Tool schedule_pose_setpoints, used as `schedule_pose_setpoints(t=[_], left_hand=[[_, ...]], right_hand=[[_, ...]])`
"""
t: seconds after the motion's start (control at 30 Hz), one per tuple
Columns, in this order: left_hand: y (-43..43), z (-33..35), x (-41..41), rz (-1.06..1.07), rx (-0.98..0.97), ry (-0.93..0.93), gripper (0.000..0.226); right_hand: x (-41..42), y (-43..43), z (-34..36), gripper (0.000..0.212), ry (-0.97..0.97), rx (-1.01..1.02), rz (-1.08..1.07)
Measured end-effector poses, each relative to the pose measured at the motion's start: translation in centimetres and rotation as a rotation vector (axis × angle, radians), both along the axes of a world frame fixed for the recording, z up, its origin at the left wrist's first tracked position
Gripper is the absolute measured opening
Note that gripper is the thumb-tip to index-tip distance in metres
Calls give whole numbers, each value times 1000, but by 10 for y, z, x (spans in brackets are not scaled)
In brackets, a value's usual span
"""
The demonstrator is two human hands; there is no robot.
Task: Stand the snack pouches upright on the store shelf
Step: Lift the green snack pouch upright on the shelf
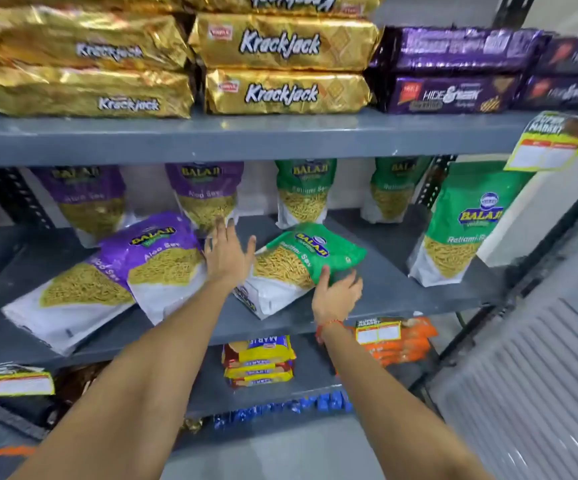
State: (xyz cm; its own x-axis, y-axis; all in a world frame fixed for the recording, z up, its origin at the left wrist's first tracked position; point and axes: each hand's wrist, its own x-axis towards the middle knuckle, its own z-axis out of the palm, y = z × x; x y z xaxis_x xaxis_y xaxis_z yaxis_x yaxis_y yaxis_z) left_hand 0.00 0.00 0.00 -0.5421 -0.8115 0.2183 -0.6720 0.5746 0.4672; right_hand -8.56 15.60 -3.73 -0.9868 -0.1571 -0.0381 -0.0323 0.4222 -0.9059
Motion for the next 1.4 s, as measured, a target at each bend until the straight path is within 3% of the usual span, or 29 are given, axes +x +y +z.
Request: schedule_pose_setpoints(t=[0.2,0.4,0.57,0.67,0.83,1.03,1.2,1.4], left_hand=[[-30,-5,-33,-11,317,110,36],[-49,-19,-46,-84,421,-98,32],[-51,-21,-48,-93,575,-227,49],[-47,-24,-45,-14,678,-90,47],[-33,-33,-30,74,807,326,38],[-7,-17,-4,167,765,691,34],[2,-20,14,227,757,828,33],[2,-18,23,224,790,851,31]], right_hand=[[-11,-28,-11,54,-451,-229,-87],[-16,-37,-28,30,-539,-312,-96],[-20,-31,-29,14,-674,-500,-133],[-21,-24,-18,18,-728,-630,-108],[-25,-15,10,24,-675,-700,-40],[-30,-18,40,22,-546,-773,113],[-24,-26,47,23,-486,-804,181],[-22,-32,46,27,-479,-827,261]])
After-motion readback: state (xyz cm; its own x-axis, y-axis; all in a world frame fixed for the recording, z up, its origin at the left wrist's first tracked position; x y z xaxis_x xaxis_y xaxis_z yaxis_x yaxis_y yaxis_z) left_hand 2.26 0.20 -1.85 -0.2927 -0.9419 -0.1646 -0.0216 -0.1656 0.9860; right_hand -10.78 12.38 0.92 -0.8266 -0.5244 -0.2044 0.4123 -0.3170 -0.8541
